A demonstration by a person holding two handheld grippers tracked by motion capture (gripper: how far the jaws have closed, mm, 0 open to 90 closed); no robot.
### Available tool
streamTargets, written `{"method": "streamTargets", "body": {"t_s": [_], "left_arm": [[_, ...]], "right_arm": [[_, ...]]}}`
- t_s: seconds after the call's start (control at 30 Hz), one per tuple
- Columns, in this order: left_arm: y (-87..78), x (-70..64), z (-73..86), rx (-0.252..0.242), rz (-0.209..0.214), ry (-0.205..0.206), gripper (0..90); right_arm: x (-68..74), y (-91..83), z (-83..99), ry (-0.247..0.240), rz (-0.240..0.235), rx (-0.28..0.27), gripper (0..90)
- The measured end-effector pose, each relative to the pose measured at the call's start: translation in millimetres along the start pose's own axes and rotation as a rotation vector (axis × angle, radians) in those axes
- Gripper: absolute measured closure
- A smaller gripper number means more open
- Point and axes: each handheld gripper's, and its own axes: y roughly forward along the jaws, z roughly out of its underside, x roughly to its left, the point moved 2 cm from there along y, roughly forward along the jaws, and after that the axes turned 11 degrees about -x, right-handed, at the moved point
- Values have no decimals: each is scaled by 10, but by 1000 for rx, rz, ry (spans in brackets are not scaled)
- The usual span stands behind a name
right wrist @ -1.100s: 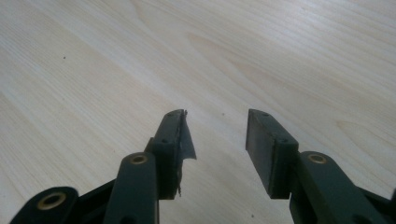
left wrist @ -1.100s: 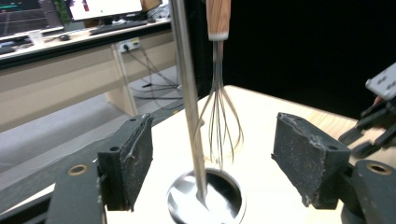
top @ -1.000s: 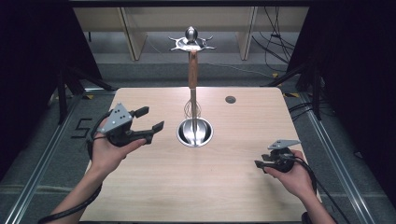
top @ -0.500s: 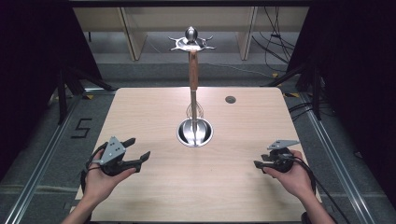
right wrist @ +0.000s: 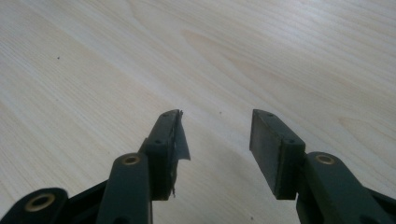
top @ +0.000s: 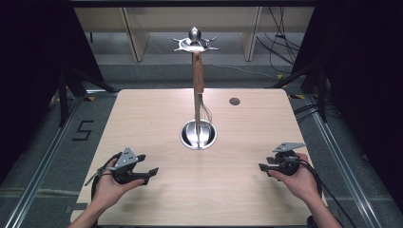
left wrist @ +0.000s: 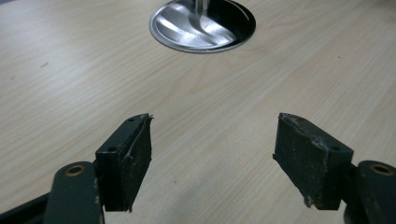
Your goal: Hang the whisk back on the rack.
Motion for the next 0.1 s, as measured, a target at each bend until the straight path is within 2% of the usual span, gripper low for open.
{"method": "streamTargets", "body": {"t_s": [0.03, 0.07, 0.1], "left_arm": [[-11, -2, 12, 15, -5, -22, 268], [-4, 1, 15, -4, -10, -40, 268], [-12, 14, 14, -1, -11, -47, 269]], "right_arm": [[1, 0, 2, 5, -2, 1, 536], [4, -2, 3, 16, -1, 3, 535], [-1, 3, 5, 13, 0, 2, 534]]}}
